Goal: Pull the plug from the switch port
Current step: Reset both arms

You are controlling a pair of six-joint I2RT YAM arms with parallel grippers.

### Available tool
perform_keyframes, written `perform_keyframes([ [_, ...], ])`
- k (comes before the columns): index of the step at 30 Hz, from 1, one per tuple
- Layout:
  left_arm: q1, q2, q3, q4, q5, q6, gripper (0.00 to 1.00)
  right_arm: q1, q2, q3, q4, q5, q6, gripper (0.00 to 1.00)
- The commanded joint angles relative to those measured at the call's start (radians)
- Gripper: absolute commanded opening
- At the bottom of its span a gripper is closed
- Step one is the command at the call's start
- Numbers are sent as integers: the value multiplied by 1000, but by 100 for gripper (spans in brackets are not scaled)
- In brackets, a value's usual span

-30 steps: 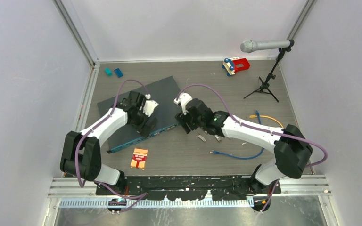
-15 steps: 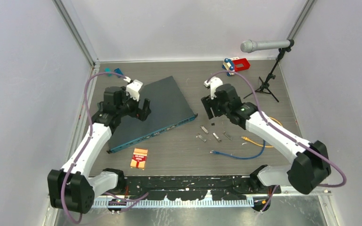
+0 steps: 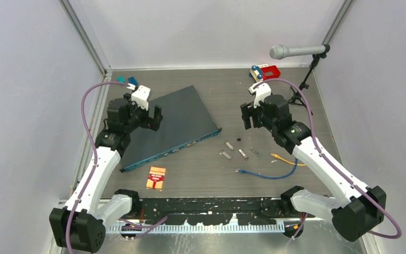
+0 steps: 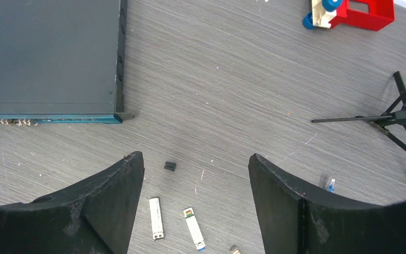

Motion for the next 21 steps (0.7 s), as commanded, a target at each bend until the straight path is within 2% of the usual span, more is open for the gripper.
perform_keyframes([
  [1, 7, -47, 27, 35, -23, -9, 100, -8, -65, -24, 75, 12, -19, 77],
  [7, 17, -84, -12, 82, 43, -28, 100, -15, -91, -29, 90, 43, -7, 77],
  [21, 34, -110, 6, -12, 78, -5, 100, -48, -98, -38, 93, 34, -9, 77],
])
